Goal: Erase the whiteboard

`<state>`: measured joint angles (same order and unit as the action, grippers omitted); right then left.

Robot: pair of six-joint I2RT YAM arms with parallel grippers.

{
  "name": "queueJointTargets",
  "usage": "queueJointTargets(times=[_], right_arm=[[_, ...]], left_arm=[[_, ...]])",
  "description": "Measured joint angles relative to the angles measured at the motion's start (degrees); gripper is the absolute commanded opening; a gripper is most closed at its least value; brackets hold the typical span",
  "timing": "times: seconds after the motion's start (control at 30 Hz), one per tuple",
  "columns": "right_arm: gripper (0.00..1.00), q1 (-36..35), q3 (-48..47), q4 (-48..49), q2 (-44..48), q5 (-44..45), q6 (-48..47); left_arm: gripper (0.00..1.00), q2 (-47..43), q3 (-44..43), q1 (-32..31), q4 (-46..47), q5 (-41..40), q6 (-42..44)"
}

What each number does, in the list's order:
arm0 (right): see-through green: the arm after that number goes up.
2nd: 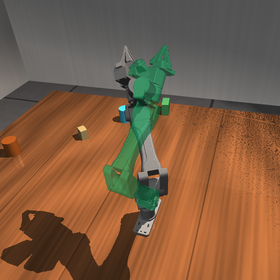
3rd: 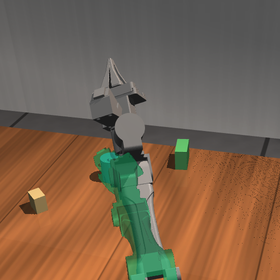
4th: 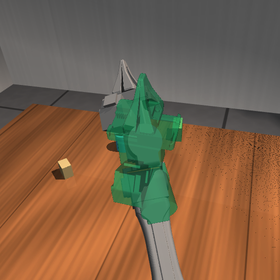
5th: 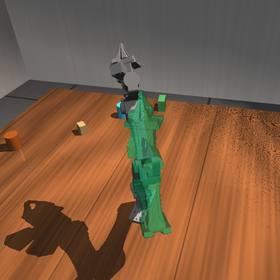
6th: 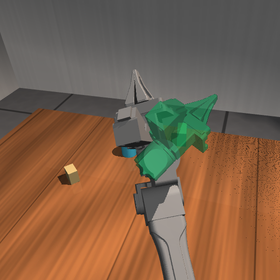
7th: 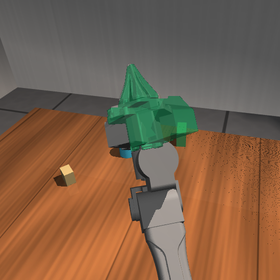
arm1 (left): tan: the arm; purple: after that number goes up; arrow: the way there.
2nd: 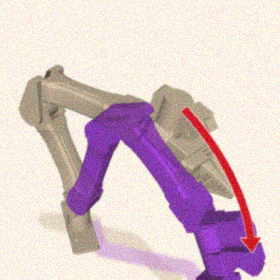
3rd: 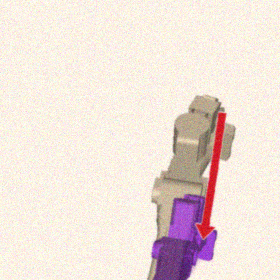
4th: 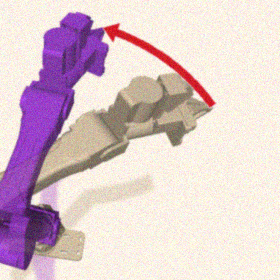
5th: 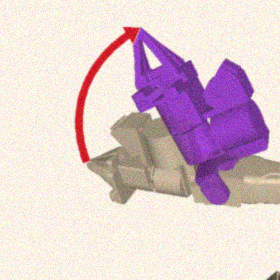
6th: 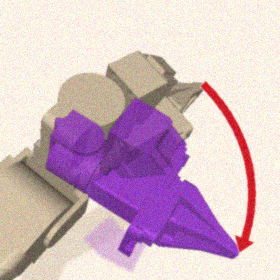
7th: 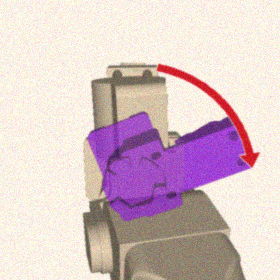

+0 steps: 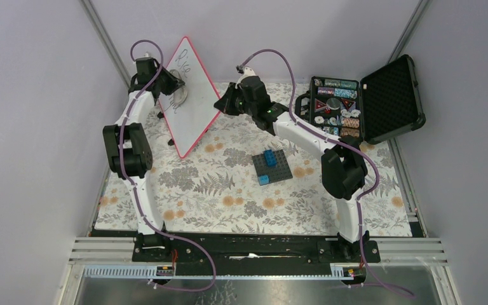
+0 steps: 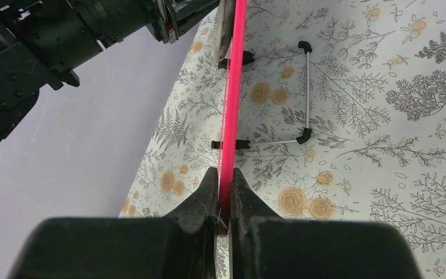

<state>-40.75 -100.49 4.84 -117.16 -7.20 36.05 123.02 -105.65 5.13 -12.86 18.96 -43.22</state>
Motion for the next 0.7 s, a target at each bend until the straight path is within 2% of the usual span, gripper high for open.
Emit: queueJointTargets(times=[0.23, 0.4, 0.7], right_arm=[[0.00, 0.00, -0.02, -1.18, 0.00, 0.24, -0.02], [0.00, 0.00, -0.02, -1.36, 0.00, 0.24, 0.00], [0.00, 0.02, -0.02, -1.73, 0.00, 0.72, 0.00]], left_arm=[[0.00, 0.00, -4.70, -4.13, -2.01, -4.79, 3.28], [0.00, 0.04, -7.04, -6.95, 2.32, -5.49, 2.12], [0.00, 3.26, -7.06, -5.14, 9.46, -2.12, -3.91]])
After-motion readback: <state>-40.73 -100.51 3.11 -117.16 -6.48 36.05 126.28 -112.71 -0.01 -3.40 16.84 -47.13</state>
